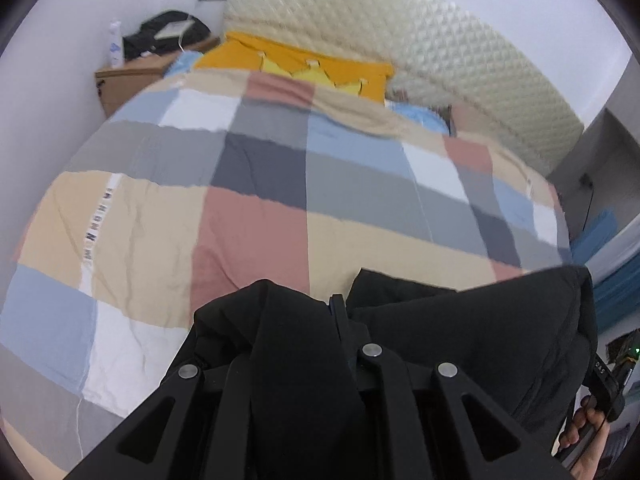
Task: Fold large clothes
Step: 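Lift the hem with both tools and fold it over toward the collar, then lay the folded hem down and open both tools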
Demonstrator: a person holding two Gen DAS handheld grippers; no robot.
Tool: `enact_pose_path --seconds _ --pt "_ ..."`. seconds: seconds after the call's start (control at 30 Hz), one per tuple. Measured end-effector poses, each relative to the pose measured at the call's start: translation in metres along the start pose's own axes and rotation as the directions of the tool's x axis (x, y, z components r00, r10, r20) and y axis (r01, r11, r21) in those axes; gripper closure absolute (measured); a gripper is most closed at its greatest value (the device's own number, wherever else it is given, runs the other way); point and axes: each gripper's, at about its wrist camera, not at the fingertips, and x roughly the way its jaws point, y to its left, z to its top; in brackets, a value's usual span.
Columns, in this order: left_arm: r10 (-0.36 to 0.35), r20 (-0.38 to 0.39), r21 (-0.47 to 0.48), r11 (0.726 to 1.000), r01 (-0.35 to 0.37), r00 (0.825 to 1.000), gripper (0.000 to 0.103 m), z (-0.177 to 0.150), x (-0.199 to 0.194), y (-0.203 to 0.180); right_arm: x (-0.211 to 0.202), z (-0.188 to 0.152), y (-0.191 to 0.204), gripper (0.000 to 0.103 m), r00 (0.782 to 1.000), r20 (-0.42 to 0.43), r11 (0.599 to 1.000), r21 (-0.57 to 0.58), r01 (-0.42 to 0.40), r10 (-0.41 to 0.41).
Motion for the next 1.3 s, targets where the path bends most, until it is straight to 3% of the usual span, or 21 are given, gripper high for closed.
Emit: enact_pose_path --seconds 0.13,0.23,0.33,0.5,0.67,0.77,0.8,0.83,0.93,1.03,1.17,1.3 --pt "-0.056 -0.054 -0.054 0.997 0.053 0.997 0.089 0.001 0.021 0.009 0.026 -0.016 -0.004 0.090 0.999 -0.048 0.999 -0.028 0.022 -0.023" --pt "-0.059 -0.060 -0.050 0.997 0.056 0.996 0.088 -0.002 0.022 0.009 0.032 -0.023 -0.007 0.090 0.998 -0.059 0.999 -0.030 0.030 -0.031" --pt "-0.088 -0.056 -0.089 0.993 0.083 0.995 0.087 -0.006 0.009 0.014 0.028 -0.021 -0.008 0.089 0.998 -0.059 1.000 -0.013 0.028 -0.029" --pt "-0.158 -0.101 -0.070 0.986 0.151 0.982 0.083 -0.007 -0.018 0.023 0.011 -0.022 -0.012 0.087 0.998 -0.060 0.999 0.039 -0.015 0.017" --pt "-0.257 -0.098 -0.181 0.955 0.236 0.961 0.073 -0.019 -0.062 0.055 -0.020 -0.021 -0.015 0.081 0.993 -0.054 0.992 0.075 -0.098 0.102" --pt "-0.224 -0.019 -0.185 0.959 0.217 0.974 0.047 -0.029 -0.100 0.073 -0.042 -0.022 -0.011 0.058 0.989 -0.048 0.989 0.062 -0.135 0.138" --pt "-0.210 0.031 -0.181 0.960 0.212 0.977 0.035 -0.032 -0.116 0.080 -0.054 -0.022 -0.009 0.039 0.986 -0.031 0.985 0.055 -0.163 0.165" --pt "-0.204 0.065 -0.171 0.962 0.212 0.977 0.033 -0.035 -0.127 0.086 -0.064 -0.024 -0.008 0.024 0.985 -0.011 0.984 0.049 -0.174 0.174" --pt "-0.136 0.119 -0.099 0.984 0.148 0.984 0.033 -0.042 -0.154 0.093 -0.094 -0.025 -0.002 0.021 0.992 0.064 0.994 0.000 -0.110 0.110" --pt "-0.070 0.193 -0.036 0.996 0.079 0.979 0.033 -0.055 -0.171 0.085 -0.124 -0.026 0.009 0.020 0.989 0.148 0.997 -0.069 -0.019 0.029" --pt "-0.080 0.247 0.057 0.996 0.068 0.966 0.033 -0.080 -0.173 0.049 -0.152 -0.040 0.027 0.007 0.968 0.249 0.992 -0.122 -0.001 0.032" --pt "-0.109 0.232 0.185 0.980 0.067 0.967 0.033 -0.110 -0.150 -0.008 -0.148 -0.064 0.058 0.006 0.964 0.257 0.973 -0.231 -0.005 0.066"
